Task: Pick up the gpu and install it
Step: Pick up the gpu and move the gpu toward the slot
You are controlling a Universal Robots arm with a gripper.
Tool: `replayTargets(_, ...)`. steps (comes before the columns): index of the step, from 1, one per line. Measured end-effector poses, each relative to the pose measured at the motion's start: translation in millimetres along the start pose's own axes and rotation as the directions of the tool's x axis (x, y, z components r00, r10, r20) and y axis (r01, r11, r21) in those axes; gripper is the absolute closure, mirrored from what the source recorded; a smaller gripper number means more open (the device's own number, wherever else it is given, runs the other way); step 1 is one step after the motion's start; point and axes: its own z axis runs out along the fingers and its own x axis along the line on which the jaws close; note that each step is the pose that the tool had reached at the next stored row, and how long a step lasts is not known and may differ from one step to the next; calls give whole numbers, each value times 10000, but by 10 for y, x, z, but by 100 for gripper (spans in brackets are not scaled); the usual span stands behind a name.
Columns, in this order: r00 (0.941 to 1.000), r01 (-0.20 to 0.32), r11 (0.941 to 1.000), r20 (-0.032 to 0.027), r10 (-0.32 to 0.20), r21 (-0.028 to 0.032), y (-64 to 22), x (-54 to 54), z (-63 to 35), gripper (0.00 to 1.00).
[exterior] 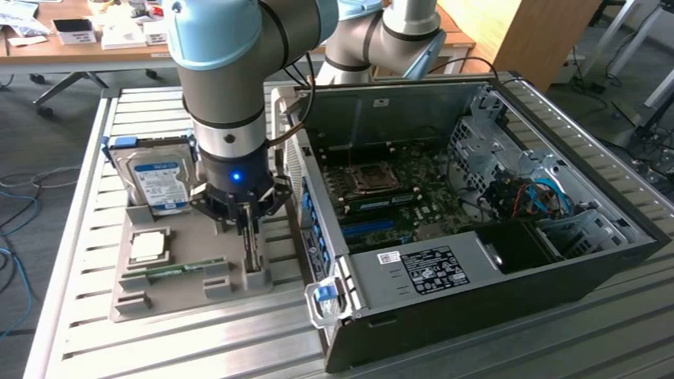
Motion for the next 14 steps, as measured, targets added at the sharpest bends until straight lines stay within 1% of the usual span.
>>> replayTargets(7,9985,547,9985,-23,-547,-18,0,0,0,73)
replayTargets(14,9984,557,9984,-24,-557,-19,0,0,0,73)
